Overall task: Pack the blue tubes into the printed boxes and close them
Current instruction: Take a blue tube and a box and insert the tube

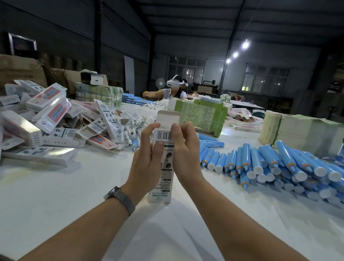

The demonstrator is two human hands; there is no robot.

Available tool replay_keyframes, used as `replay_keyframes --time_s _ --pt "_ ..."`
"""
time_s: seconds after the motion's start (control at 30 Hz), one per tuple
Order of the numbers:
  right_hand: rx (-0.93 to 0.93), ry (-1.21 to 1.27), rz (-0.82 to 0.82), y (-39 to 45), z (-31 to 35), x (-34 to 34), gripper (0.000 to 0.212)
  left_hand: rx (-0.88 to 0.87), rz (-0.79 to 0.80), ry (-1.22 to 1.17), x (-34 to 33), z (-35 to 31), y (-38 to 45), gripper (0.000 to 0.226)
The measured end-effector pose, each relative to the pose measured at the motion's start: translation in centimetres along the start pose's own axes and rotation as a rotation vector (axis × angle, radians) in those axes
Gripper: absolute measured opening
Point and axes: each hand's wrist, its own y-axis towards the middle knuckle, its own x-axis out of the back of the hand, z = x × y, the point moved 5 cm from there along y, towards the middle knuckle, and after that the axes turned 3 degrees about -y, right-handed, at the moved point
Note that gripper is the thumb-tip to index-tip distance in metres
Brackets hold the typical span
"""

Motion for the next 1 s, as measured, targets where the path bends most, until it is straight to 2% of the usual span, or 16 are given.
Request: replay_keyframes --time_s 0.3,0.43,0.53,0.67,0.8,1.0 --pt "-0.060 0.057 -0.055 0.3 -0.5 -0.4 0.011 -0.008 0.015 -0.052 0.0 -0.2 0.2 0.030" --pt "-0.099 0.170 0.006 0.5 -1.0 -0.4 0.015 -0.001 0.018 -0.065 0.0 0.0 0.2 0.030" --pt "-0.093 0.139 0.068 0.6 -1.0 -0.1 0.022 0.024 0.019 -0.063 -0.1 0.4 0.2 0.030" --pt "-0.050 0.077 0.078 0.7 -0.7 0.1 0.009 0.052 0.016 -0.107 -0.3 0.5 0.2 0.034" --pt "-0.014 0.049 0.073 0.8 -0.6 0.1 0.003 0.078 0.043 -0.144 -0.5 0.9 0.0 0.048" --pt "-0.014 0.028 0.096 -0.2 -1.6 0.2 0.010 0.085 0.097 -0.136 -0.4 0.5 0.3 0.042"
